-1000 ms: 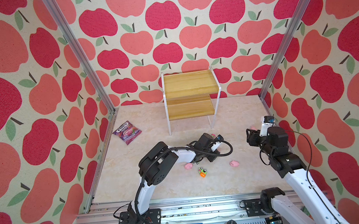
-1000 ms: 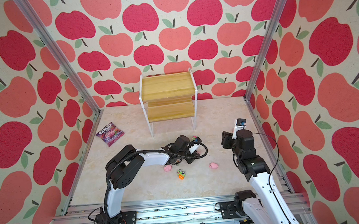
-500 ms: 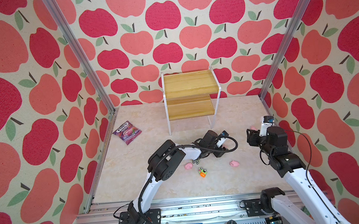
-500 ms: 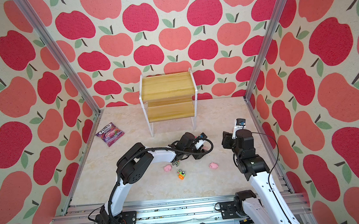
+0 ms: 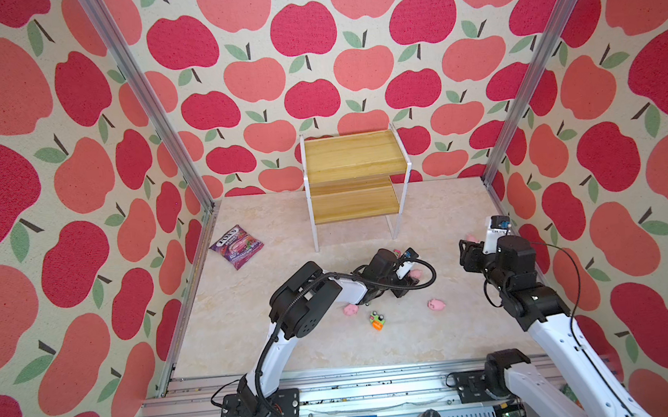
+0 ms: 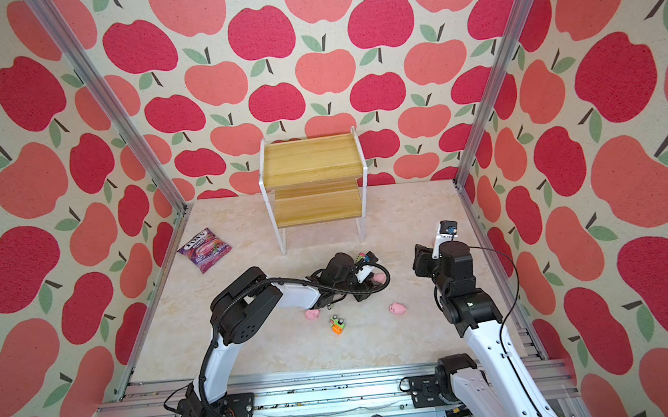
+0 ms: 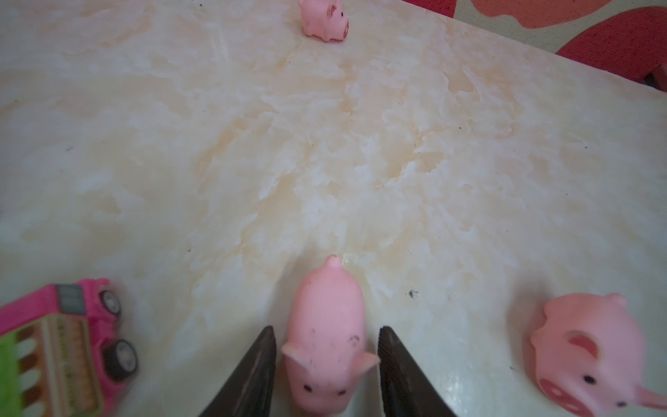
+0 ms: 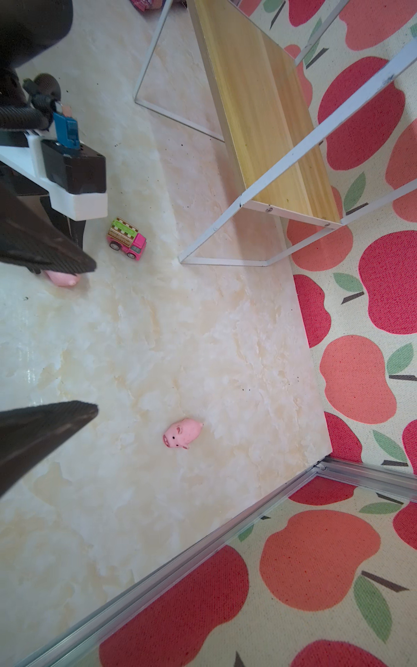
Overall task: Place and organize the plastic toys onto the shelf
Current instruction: 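Carry the pink pig with the left gripper toward the wooden shelf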
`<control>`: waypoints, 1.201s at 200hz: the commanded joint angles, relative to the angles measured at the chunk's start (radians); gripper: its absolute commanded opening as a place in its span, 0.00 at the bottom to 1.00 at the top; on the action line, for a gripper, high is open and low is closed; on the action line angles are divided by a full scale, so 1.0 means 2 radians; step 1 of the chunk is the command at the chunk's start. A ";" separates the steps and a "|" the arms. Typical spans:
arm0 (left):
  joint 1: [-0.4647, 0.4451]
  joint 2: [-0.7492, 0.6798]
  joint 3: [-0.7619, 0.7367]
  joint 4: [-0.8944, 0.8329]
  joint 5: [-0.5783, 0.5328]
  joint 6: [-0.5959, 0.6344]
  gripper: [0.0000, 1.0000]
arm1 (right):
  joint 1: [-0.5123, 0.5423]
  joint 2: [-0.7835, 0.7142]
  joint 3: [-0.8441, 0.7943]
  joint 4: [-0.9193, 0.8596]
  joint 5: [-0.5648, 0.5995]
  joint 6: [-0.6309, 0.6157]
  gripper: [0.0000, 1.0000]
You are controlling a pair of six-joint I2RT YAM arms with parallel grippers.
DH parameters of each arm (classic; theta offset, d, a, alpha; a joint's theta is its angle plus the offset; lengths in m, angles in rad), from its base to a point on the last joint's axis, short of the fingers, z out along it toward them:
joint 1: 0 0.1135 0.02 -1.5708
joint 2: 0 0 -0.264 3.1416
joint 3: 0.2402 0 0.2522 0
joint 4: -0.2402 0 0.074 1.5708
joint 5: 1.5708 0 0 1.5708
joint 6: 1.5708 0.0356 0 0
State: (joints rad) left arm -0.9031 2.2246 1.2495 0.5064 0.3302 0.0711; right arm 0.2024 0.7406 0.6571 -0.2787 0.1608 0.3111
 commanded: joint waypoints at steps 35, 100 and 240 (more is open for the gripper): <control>0.003 0.007 0.000 -0.011 0.015 -0.004 0.38 | -0.002 -0.002 -0.007 0.011 0.011 -0.014 0.60; -0.008 -0.027 0.001 -0.018 -0.005 -0.006 0.27 | -0.002 -0.004 -0.013 0.013 0.014 -0.017 0.60; 0.039 -0.284 -0.112 -0.107 -0.317 -0.100 0.28 | 0.003 0.024 -0.053 0.105 -0.028 -0.044 0.61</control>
State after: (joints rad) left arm -0.8547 1.6985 1.0428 0.3573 -0.1333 -0.0830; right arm 0.2024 0.7750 0.5716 -0.1436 0.1413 0.2611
